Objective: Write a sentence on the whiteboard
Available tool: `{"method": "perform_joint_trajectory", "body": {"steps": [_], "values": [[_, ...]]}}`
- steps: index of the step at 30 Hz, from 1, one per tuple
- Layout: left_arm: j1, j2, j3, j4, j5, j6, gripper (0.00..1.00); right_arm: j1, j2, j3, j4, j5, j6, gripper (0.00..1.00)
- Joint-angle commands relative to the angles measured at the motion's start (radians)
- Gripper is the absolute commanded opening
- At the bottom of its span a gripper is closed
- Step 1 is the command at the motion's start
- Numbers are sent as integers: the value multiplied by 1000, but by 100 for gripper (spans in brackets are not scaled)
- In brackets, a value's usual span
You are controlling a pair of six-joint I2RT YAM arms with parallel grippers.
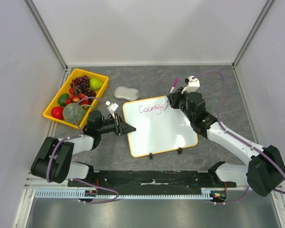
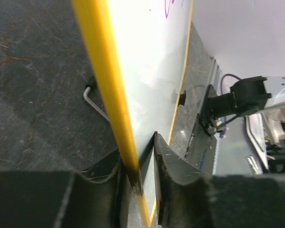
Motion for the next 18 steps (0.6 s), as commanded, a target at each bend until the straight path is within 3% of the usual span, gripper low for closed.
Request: {"method": "perform_joint_trajectory", "body": {"steps": [1, 7, 8, 9, 15, 18], "values": [[-9, -76, -31, -28, -81, 103, 38, -6, -73, 72, -13, -21, -4, 0], [-9, -240, -76, -103, -183, 101, 66, -6, -152, 86, -73, -42, -28, 0], [-7, -282, -84, -129, -197, 101, 77, -4, -164, 86, -85, -47, -34, 0], [-9, -320, -88, -167, -218, 101, 80, -4, -175, 83, -95, -56, -39, 0], [-13, -762, -58, -552, -491, 69, 91, -4, -233, 66, -151, -171, -76, 0], [-16, -891, 8, -654, -499, 58, 92, -4, -239, 49, -162, -287, -90, 0]]}}
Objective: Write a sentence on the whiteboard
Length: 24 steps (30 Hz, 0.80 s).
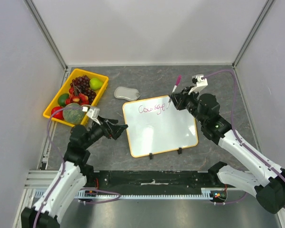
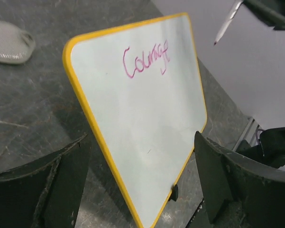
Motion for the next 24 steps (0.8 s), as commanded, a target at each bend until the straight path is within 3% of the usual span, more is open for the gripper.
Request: {"method": "perform_joint_trajectory", "body": {"steps": [1, 10, 17, 24], "values": [[-8, -119, 134, -222, -96, -5, 93, -1, -24, -4, -31, -214, -41, 0], [-48, 221, 493, -83, 220, -90, 90, -2, -40, -33, 9, -432, -21, 0], [-245, 518, 693, -74, 230, -15, 88, -2, -52, -41, 51, -428, 59, 0], [-399, 689, 734, 5, 179, 9, 81, -2, -99, -56, 64, -321, 142, 0]]}}
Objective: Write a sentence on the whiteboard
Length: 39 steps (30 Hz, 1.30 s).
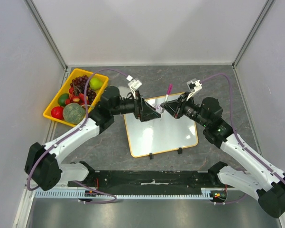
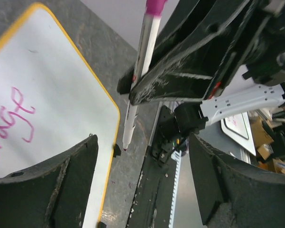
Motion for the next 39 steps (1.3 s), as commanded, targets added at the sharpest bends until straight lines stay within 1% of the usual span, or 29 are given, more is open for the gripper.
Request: {"method": "perform_joint_trajectory", "body": {"steps": [1, 5, 8, 10, 11, 12, 13, 14, 17, 19, 20, 21, 22, 23, 25, 26, 27, 31, 35, 38, 39], "values": [[-73, 59, 51, 78, -28, 49, 78, -4, -50, -8, 46, 86, 63, 0], [-108, 114, 68, 98, -88, 51, 72, -2, -61, -5, 41, 117, 83, 0], [-116, 143, 68, 149, -103, 37, 61, -2, -60, -3, 40, 120, 92, 0], [-117, 165, 71, 169, -105, 34, 52, -2, -61, -8, 40, 123, 95, 0], [-119, 169, 73, 173, -106, 34, 46, -4, -61, -11, 40, 122, 100, 0], [-117, 172, 73, 179, -111, 34, 36, -2, -61, -14, 40, 123, 103, 0], [-119, 175, 70, 187, -116, 31, 21, -2, -63, -14, 41, 122, 106, 0], [-117, 175, 68, 190, -123, 29, 3, -2, -61, -14, 41, 119, 103, 0], [-117, 156, 58, 167, -151, 44, 2, -2, -63, -11, 27, 116, 86, 0], [-114, 119, 44, 134, -181, 63, 2, -2, -64, 3, -3, 123, 60, 7], [-111, 93, 42, 111, -197, 73, 2, -5, -66, 12, -20, 125, 46, 15], [-108, 70, 41, 80, -209, 77, 2, -7, -67, 24, -31, 119, 22, 29], [-102, 45, 42, 48, -215, 84, 2, -10, -66, 38, -49, 114, 2, 49], [-96, 24, 44, 19, -223, 93, 2, -13, -66, 52, -66, 111, -15, 65], [-82, -18, 58, -61, -228, 121, 2, -28, -55, 84, -95, 74, -44, 86], [-79, -38, 73, -108, -228, 138, 2, -40, -52, 101, -108, 50, -53, 95], [-74, -54, 84, -154, -226, 156, 2, -54, -49, 113, -111, 9, -59, 98], [-61, -120, 128, -323, -214, 213, 2, -99, -35, 155, -118, -162, -87, 98], [-59, -150, 179, -500, -171, 284, 2, -110, 0, 196, -117, -373, -118, 98], [-59, -176, 187, -580, -116, 311, 2, -111, 35, 221, -115, -521, -118, 98], [-58, -185, 185, -590, -78, 319, 2, -110, 45, 213, -76, -553, -86, 98]]}}
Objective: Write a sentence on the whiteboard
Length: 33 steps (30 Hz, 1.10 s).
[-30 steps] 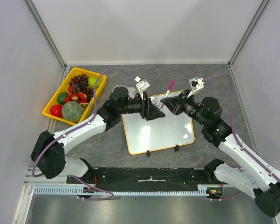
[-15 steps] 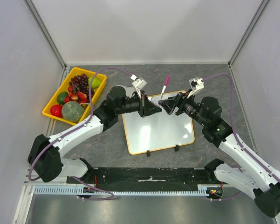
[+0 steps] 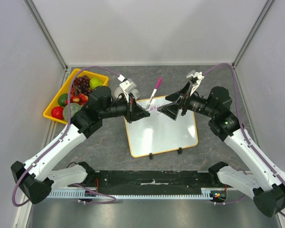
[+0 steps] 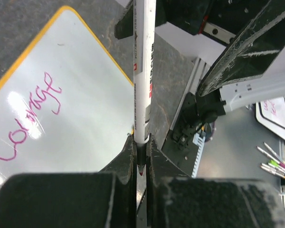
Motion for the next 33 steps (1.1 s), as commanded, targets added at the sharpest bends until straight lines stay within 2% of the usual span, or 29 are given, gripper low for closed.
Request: {"method": "perform_joint_trajectory", "body": {"steps": [1, 8, 17, 24, 27, 28, 29, 33], "values": [[5, -44, 35, -169, 132, 113, 2, -4, 41, 30, 83, -272, 46, 98], [5, -47, 44, -195, 264, 165, 2, -1, 93, -14, 331, -393, 245, 81], [5, -21, 63, -188, 307, 194, 2, 74, 140, -16, 327, -392, 240, 69], [4, -15, 53, -188, 307, 205, 2, 100, 162, -2, 299, -384, 212, 53], [2, -15, 50, -186, 305, 208, 2, 100, 165, 7, 287, -395, 206, 40], [4, -14, 49, -188, 305, 208, 2, 100, 166, 10, 279, -395, 200, 31], [4, -15, 49, -186, 304, 210, 2, 100, 165, 12, 267, -392, 189, 27], [5, -14, 44, -185, 311, 211, 2, 100, 171, 10, 269, -384, 196, 27]]}}
